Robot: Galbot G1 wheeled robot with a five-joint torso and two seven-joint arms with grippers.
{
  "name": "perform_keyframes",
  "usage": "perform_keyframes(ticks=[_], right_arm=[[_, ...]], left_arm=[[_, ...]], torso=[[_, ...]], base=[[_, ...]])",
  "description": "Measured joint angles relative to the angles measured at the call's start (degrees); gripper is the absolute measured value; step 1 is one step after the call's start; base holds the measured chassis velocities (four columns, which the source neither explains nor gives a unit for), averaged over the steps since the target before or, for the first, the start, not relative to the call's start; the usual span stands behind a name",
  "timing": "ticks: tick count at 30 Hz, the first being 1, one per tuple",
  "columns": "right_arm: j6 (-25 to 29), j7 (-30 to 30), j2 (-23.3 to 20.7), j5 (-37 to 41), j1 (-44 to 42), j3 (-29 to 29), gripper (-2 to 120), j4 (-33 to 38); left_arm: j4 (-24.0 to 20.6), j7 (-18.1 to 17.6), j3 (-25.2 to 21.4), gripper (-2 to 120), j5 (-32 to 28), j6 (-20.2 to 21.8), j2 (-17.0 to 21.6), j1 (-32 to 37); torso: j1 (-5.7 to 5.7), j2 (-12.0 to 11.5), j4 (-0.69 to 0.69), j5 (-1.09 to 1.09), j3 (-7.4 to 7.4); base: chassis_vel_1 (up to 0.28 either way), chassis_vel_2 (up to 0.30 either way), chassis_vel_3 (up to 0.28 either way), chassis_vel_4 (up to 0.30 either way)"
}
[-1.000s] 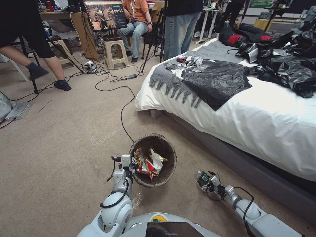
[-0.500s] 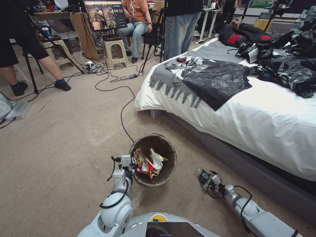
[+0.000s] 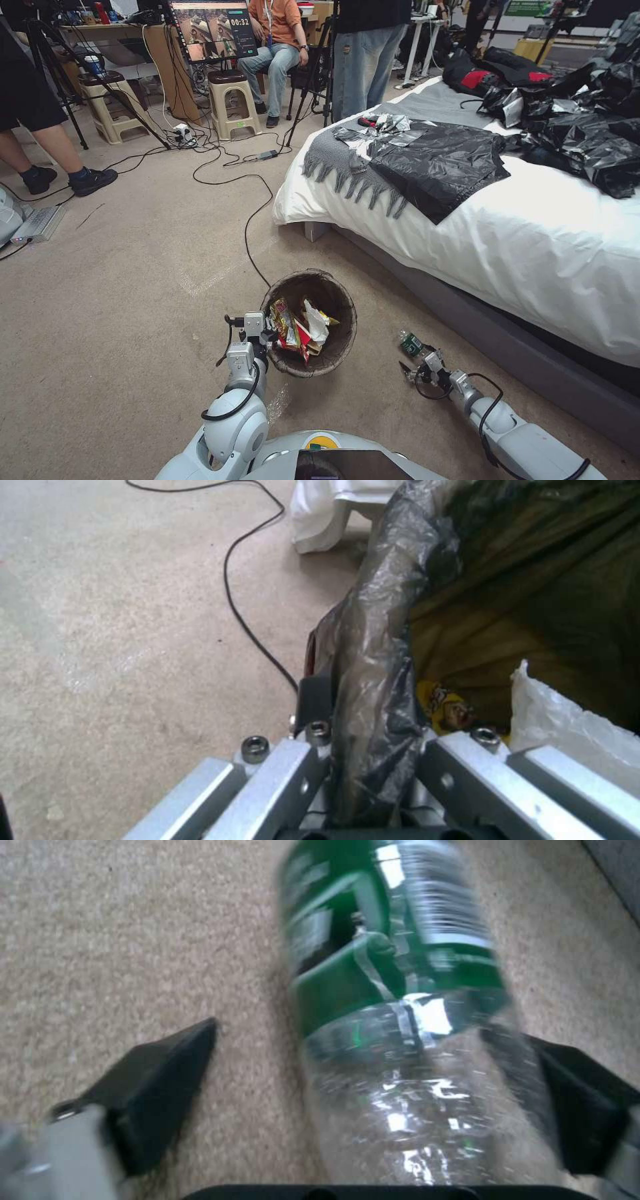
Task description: Pick up the trash bin, then pick up the garbage from the floor and place it into the trash bin.
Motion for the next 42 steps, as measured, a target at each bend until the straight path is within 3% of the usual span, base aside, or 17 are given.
perform_keyframes(ticks=[7,14,28,42], right_arm=[[0.0,0.6,0.4,-0.3,1.1,-0.3,60,-1.1],[-0.5,1.6,0.5,-0.4,1.8,-0.4,43,-1.6],[-0.5,4.9,0.4,-2.1,0.7,1.5,32,0.9],[-2.6,11.4,-1.3,0.7,-4.2,8.2,32,20.4]], left_arm=[[0.1,0.0,0.0,0,0.0,0.0,0.0,-0.1],[0.1,-0.1,0.1,0,-0.2,0.0,0.0,-0.3],[0.2,-0.3,0.4,0,-0.4,0.2,0.4,-0.4],[0.1,-0.3,0.8,0,-0.5,0.2,0.6,-0.4]], torso=[[0.00,0.0,0.02,0.04,0.00],[0.00,0.0,0.02,0.03,0.00],[0.00,0.0,0.00,0.02,0.00],[0.00,0.0,0.03,0.02,0.00]], base=[[0.000,0.000,0.000,0.000],[0.000,0.000,0.000,0.000],[0.000,0.000,0.000,0.000],[0.000,0.000,0.000,0.000]])
